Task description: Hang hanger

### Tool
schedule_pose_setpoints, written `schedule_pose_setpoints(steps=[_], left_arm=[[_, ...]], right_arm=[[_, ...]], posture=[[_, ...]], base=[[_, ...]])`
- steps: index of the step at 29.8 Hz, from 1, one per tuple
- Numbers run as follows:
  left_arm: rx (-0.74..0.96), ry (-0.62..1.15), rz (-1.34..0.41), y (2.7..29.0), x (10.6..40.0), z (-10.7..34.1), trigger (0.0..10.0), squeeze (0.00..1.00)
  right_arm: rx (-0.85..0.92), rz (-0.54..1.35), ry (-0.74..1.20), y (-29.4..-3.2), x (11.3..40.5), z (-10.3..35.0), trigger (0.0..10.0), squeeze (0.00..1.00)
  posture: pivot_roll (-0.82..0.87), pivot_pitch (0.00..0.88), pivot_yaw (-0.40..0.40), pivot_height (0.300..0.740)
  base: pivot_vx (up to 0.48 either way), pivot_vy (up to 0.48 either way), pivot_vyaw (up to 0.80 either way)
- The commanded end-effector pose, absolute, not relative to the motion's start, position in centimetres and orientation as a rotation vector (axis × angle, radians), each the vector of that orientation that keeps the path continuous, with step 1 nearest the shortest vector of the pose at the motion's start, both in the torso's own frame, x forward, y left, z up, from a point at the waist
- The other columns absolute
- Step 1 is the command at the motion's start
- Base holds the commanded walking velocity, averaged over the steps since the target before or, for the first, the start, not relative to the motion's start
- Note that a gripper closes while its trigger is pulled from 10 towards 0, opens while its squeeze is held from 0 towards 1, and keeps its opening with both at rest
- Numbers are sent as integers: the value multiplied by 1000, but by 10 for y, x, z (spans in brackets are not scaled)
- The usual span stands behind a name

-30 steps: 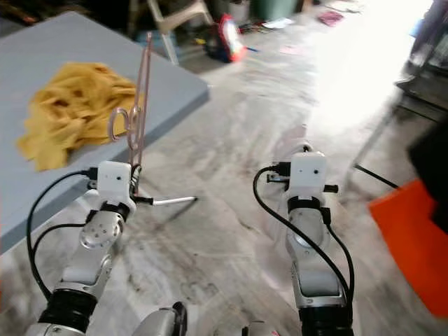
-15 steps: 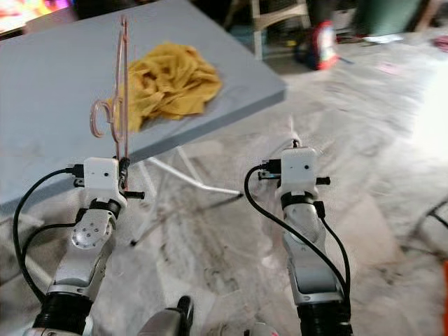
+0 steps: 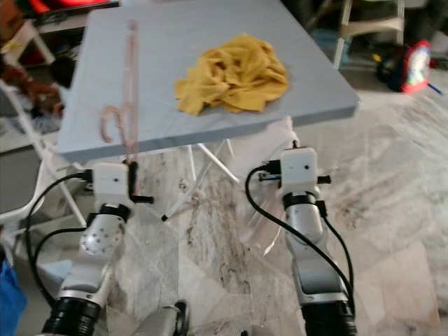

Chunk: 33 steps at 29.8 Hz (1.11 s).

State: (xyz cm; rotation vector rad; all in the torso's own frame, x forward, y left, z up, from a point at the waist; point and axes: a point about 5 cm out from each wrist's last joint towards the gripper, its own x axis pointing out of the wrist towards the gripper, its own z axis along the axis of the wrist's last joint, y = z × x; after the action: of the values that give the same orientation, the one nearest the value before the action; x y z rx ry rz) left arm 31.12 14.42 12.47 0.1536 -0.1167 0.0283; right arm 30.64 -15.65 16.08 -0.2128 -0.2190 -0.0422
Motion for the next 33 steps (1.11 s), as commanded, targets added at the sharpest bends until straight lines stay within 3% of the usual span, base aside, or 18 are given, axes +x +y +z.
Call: schedule_pose_setpoints(steps=[1, 7, 23, 33], left_arm=[[157, -169, 65, 152, 312, 136, 10000, 0], [153, -160, 75, 152, 314, 134, 10000, 0], [20, -87, -37, 150, 308, 120, 10000, 0], [18, -106, -65, 158, 300, 128, 10000, 0]], right_arm=[[-209, -5, -265, -147, 306, 170, 10000, 0], [-203, 6, -279, -145, 308, 172, 10000, 0], [-151, -29, -315, -150, 306, 177, 10000, 0], [-147, -68, -295, -164, 300, 171, 10000, 0]], posture=[[-50, 174, -5, 740], [-51, 167, -7, 740], [-40, 171, -11, 740], [-29, 185, 1, 740]], base=[[0, 0, 800], [0, 0, 800], [0, 0, 0], [340, 0, 0]])
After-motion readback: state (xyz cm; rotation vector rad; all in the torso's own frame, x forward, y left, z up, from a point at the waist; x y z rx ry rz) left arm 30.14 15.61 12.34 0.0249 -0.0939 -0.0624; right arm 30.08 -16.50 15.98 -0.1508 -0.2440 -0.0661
